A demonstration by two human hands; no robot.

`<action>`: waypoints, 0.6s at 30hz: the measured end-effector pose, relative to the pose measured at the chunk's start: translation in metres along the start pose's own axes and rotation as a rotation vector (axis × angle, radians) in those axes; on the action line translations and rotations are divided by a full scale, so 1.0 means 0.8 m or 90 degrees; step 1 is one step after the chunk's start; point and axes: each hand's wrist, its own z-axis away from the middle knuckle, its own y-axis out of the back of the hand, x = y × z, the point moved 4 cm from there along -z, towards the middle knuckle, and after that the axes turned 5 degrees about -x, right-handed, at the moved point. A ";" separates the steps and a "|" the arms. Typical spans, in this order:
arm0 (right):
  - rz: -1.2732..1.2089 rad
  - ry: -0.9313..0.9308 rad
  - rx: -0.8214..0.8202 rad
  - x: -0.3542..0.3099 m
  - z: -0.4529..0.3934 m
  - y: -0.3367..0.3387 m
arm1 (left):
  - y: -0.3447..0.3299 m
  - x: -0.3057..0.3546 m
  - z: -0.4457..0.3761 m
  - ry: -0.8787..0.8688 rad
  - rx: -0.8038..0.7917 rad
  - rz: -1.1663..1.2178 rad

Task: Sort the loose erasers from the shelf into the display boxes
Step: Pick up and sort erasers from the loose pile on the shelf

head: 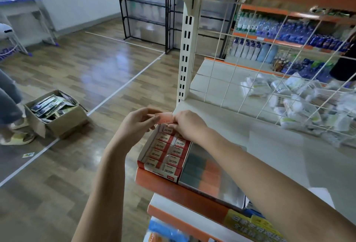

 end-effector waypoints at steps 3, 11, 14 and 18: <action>0.019 -0.008 0.013 0.000 -0.005 -0.001 | 0.001 0.001 0.003 0.004 0.003 0.004; 0.010 -0.020 0.017 0.001 -0.009 -0.005 | 0.009 -0.005 0.012 0.019 0.016 0.017; 0.018 -0.018 0.012 0.000 -0.007 -0.008 | 0.010 -0.005 0.014 0.022 0.024 0.017; 0.017 -0.009 0.011 -0.001 -0.003 -0.008 | 0.008 0.002 0.016 0.013 0.018 0.013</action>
